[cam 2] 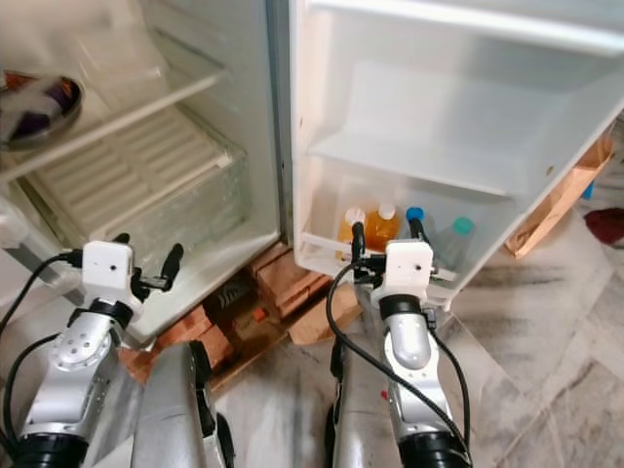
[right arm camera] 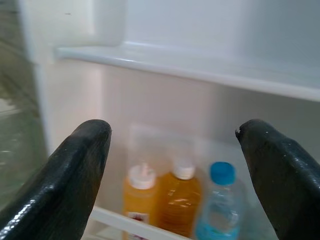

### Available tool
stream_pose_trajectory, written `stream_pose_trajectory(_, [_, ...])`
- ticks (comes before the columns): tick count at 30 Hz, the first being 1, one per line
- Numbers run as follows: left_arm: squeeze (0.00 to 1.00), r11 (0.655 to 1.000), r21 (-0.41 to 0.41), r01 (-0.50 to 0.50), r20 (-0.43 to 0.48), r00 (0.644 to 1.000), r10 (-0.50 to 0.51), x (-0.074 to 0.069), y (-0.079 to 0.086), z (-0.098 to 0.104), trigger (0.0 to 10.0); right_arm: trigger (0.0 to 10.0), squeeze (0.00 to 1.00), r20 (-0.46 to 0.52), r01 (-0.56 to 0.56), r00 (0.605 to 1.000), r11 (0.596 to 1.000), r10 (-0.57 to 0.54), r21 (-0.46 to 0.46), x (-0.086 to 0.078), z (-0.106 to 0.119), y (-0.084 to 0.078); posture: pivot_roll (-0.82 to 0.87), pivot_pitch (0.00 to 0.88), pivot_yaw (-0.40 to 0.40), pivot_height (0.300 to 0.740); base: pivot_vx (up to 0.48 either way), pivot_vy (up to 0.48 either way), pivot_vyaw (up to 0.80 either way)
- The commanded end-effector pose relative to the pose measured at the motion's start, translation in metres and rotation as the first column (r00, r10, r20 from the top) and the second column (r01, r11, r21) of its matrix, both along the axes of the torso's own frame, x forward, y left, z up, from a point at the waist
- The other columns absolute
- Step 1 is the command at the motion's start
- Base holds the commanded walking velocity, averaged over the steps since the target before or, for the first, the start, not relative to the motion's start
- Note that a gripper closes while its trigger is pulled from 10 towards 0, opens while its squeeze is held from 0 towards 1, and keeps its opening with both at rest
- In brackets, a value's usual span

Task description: Restocking fridge

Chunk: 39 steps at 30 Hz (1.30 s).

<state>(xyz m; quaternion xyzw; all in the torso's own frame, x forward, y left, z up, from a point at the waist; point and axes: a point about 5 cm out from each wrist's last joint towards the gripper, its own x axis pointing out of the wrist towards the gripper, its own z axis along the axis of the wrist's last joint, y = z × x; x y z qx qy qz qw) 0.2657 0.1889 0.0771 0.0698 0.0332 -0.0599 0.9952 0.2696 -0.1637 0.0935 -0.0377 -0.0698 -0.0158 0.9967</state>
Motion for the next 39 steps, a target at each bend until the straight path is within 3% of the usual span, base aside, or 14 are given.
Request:
stream_pose_trajectory(1, [0.00,1.000,0.003,0.010,-0.007,1.000,-0.009,0.000,-0.001,-0.003,10.0,10.0,0.00,-0.020,0.027,0.999,1.000,-0.027,0.005,-0.001,-0.001,-0.009,0.02,0.000,-0.027,0.613,0.000,0.000,0.00])
stream_pose_trajectory(8, [0.00,1.000,0.013,0.001,-0.001,1.000,-0.001,0.003,0.000,-0.007,10.0,10.0,0.00,-0.021,0.070,0.997,0.997,-0.070,-0.009,0.000,0.001,-0.021,0.02,0.000,-0.037,0.653,0.000,0.000,0.00])
stream_pose_trajectory(13, [0.00,1.000,0.019,-0.023,0.014,1.000,0.023,0.001,0.006,-0.006,10.0,10.0,0.00,-0.059,0.116,0.992,0.993,-0.115,0.010,-0.009,-0.005,-0.033,0.03,0.000,-0.041,0.688,0.000,0.000,0.00])
stream_pose_trajectory(22, [0.00,1.000,0.017,-0.003,0.021,1.000,0.002,0.002,-0.002,-0.008,10.0,10.0,0.00,-0.088,0.102,0.991,0.994,-0.100,0.026,-0.012,-0.009,-0.027,0.02,0.000,-0.045,0.740,0.000,0.000,0.00])
stream_pose_trajectory(39, [0.00,0.999,0.043,0.010,-0.007,1.000,-0.010,0.007,-0.007,-0.013,10.0,10.0,0.00,-0.144,0.120,0.983,0.991,-0.111,0.052,-0.015,-0.019,-0.027,0.02,0.000,-0.046,0.740,0.000,0.000,0.00])
